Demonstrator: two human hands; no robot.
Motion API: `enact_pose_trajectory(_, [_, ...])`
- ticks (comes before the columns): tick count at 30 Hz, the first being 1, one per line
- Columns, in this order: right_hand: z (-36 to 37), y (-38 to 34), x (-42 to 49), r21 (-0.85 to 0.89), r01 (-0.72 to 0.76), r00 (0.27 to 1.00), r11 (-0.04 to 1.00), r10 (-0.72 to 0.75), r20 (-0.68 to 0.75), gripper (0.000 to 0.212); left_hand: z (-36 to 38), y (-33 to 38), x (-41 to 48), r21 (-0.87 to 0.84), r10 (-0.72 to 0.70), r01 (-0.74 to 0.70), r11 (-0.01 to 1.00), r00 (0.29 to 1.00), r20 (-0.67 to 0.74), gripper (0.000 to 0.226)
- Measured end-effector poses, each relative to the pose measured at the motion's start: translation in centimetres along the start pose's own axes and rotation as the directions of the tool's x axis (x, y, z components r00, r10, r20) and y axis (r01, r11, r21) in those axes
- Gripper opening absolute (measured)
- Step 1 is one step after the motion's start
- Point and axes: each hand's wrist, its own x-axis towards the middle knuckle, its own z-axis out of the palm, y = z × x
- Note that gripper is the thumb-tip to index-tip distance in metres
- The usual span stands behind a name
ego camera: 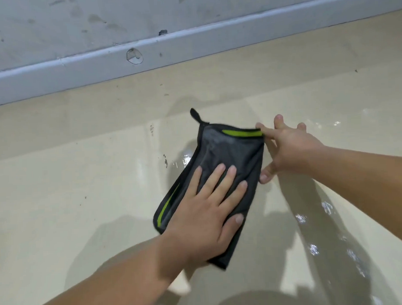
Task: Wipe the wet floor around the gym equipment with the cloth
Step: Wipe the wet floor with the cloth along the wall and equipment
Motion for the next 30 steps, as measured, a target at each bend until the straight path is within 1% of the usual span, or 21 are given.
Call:
enact_pose_trajectory(2, [0.7,0.5,-1.2,0.024,0.021,0.994,0.999,-0.018,-0.109,0.127,0.7,0.1,-2.0,-0.094,0.027,-0.034,0.995,0.996,-0.079,0.061])
enact_pose_trajectory(3, [1.3,0.8,-2.1,0.019,0.039,0.982,0.999,-0.035,-0.186,0.121,0.8,-0.1,-2.1,-0.189,-0.018,-0.006,0.982,0.992,-0.125,0.062])
enact_pose_trajectory(4, [2.1,0.9,-3.0,-0.018,0.051,0.965,0.999,-0.054,-0.255,0.115,0.7,-0.6,-1.7,-0.277,-0.097,0.052,0.959,0.984,-0.149,0.064])
enact_pose_trajectory(5, [3.0,1.1,-4.4,-0.085,0.057,0.949,0.995,-0.080,-0.305,0.108,0.5,-0.8,-1.1,-0.302,-0.174,0.119,0.946,0.971,-0.162,0.067])
enact_pose_trajectory(6, [3.9,1.2,-5.8,-0.130,0.069,0.937,0.989,-0.109,-0.332,0.099,0.3,-0.9,-0.4,-0.266,-0.231,0.183,0.946,0.960,-0.160,0.069])
enact_pose_trajectory(8, [5.4,1.8,-8.1,-0.111,0.110,0.937,0.988,-0.141,-0.319,0.072,0.0,-0.8,0.9,-0.141,-0.314,0.297,0.944,0.942,-0.117,0.071])
enact_pose_trajectory(9, [5.7,2.5,-9.4,-0.042,0.121,0.947,0.992,-0.128,-0.293,0.056,0.0,-0.5,1.3,-0.079,-0.351,0.345,0.935,0.931,-0.095,0.071])
enact_pose_trajectory(10, [5.9,3.1,-10.4,0.045,0.120,0.961,0.992,-0.104,-0.258,0.045,0.1,-0.5,1.6,-0.026,-0.387,0.386,0.922,0.919,-0.073,0.071])
enact_pose_trajectory(11, [6.0,4.5,-12.2,0.113,0.111,0.972,0.987,-0.084,-0.220,0.040,0.1,0.3,2.0,0.004,-0.414,0.415,0.910,0.909,-0.048,0.069])
enact_pose_trajectory(12, [6.1,5.7,-13.6,0.145,0.116,0.977,0.983,-0.087,-0.195,0.039,0.2,0.7,2.3,0.009,-0.457,0.457,0.889,0.889,-0.021,0.067])
enact_pose_trajectory(14, [6.5,7.8,-15.8,0.130,0.137,0.979,0.982,-0.114,-0.171,0.042,0.4,1.4,3.0,-0.018,-0.554,0.554,0.833,0.833,0.006,0.065])
enact_pose_trajectory(15, [6.5,9.1,-17.0,0.126,0.130,0.981,0.984,-0.108,-0.164,0.044,0.5,2.6,3.7,-0.033,-0.576,0.576,0.817,0.818,0.015,0.064])
enact_pose_trajectory(16, [6.6,10.3,-17.8,0.133,0.113,0.984,0.985,-0.092,-0.156,0.045,0.5,4.0,4.5,-0.042,-0.574,0.575,0.817,0.818,0.018,0.064])
enact_pose_trajectory(20, [8.0,15.1,-20.0,0.197,0.020,0.983,0.980,0.016,-0.181,0.045,1.8,12.6,6.5,-0.029,-0.425,0.426,0.904,0.905,0.027,0.062])
enact_pose_trajectory(22, [9.0,17.1,-21.1,0.220,-0.023,0.967,0.975,0.078,-0.243,0.043,2.7,17.4,6.3,0.019,-0.299,0.298,0.954,0.952,0.066,0.061])
enact_pose_trajectory(24, [9.9,18.8,-22.1,0.216,-0.045,0.937,0.975,0.116,-0.328,0.038,3.6,21.5,4.8,0.052,-0.131,0.126,0.991,0.986,0.107,0.062])
enact_pose_trajectory(26, [10.6,20.2,-22.9,0.189,-0.050,0.921,0.981,0.119,-0.371,0.031,4.5,24.8,2.4,0.035,0.051,-0.057,0.998,0.988,0.148,0.062])
enact_pose_trajectory(28, [10.8,20.9,-23.2,0.166,-0.045,0.925,0.985,0.104,-0.365,0.021,5.5,26.6,-0.8,0.004,0.224,-0.226,0.974,0.967,0.122,0.060])
enact_pose_trajectory(30, [10.8,20.8,-23.3,0.169,-0.027,0.935,0.985,0.085,-0.345,0.016,6.1,26.6,-3.3,-0.013,0.377,-0.377,0.926,0.923,0.078,0.057])
